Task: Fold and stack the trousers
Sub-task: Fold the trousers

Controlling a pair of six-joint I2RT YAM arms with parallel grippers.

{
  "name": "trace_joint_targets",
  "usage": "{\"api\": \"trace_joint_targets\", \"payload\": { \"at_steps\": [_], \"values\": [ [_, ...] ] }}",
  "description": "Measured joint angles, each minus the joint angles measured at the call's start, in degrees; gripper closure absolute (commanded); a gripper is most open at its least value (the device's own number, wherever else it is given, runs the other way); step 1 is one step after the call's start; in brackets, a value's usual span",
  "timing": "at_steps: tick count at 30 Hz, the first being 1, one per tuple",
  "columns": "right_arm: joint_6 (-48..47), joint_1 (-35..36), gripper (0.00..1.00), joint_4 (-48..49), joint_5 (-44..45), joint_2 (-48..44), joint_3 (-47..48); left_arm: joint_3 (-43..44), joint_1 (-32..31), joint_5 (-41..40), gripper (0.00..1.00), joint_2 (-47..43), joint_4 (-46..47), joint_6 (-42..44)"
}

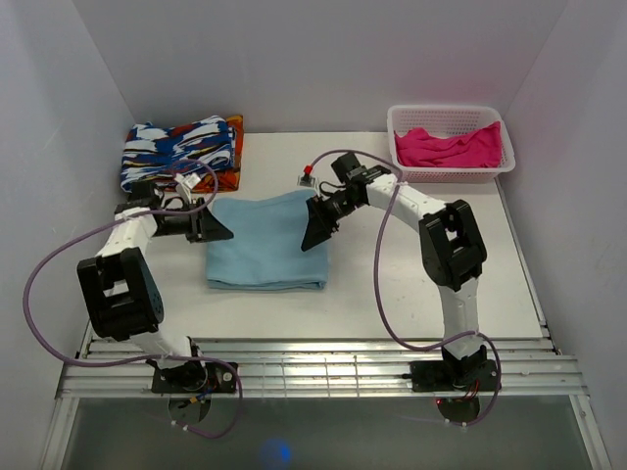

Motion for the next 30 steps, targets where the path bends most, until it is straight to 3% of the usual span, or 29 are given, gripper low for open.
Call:
{"api": "trace_joint_targets", "payload": {
  "at_steps": [3, 7, 11, 15, 20, 23, 27, 30],
  "values": [
    [-3.1, 1.8, 0.27, -2.1, -1.5, 1.6, -3.6, -5.7, -2.1, 0.4, 0.64, 3.7, 1.4, -3.2],
    [-2.1, 3.8, 0.27, 0.9, -1.7, 3.2, -11.0, -9.3, 0.3, -2.1, 0.67, 13.5, 4.0, -7.2],
    [1.3, 3.8, 0.27, 6.4, -2.7, 4.8, -17.8, -10.7, 4.9, -3.3, 0.67, 21.7, 5.9, -11.6],
    [3.9, 3.5, 0.28, 8.8, -2.6, 4.4, -18.4, -9.0, 6.5, -1.4, 0.60, 23.0, 5.0, -12.9],
    [2.5, 3.5, 0.23, 3.6, 0.4, 4.8, -13.5, -1.2, 6.3, 2.1, 0.50, 23.1, -1.4, -4.2],
    [0.5, 3.2, 0.15, 1.4, 2.1, 4.7, -8.2, 3.8, 6.1, 4.7, 0.47, 21.4, -2.0, -2.5],
    [-0.9, 2.6, 0.10, 0.9, 4.5, 4.6, -0.4, 4.6, 5.0, 4.7, 0.46, 17.7, 7.4, -10.5],
    [-1.1, 2.3, 0.08, 1.5, 8.0, 4.3, 4.9, 4.6, 2.0, 2.3, 0.50, 17.8, 17.4, -18.8]
  ]
}}
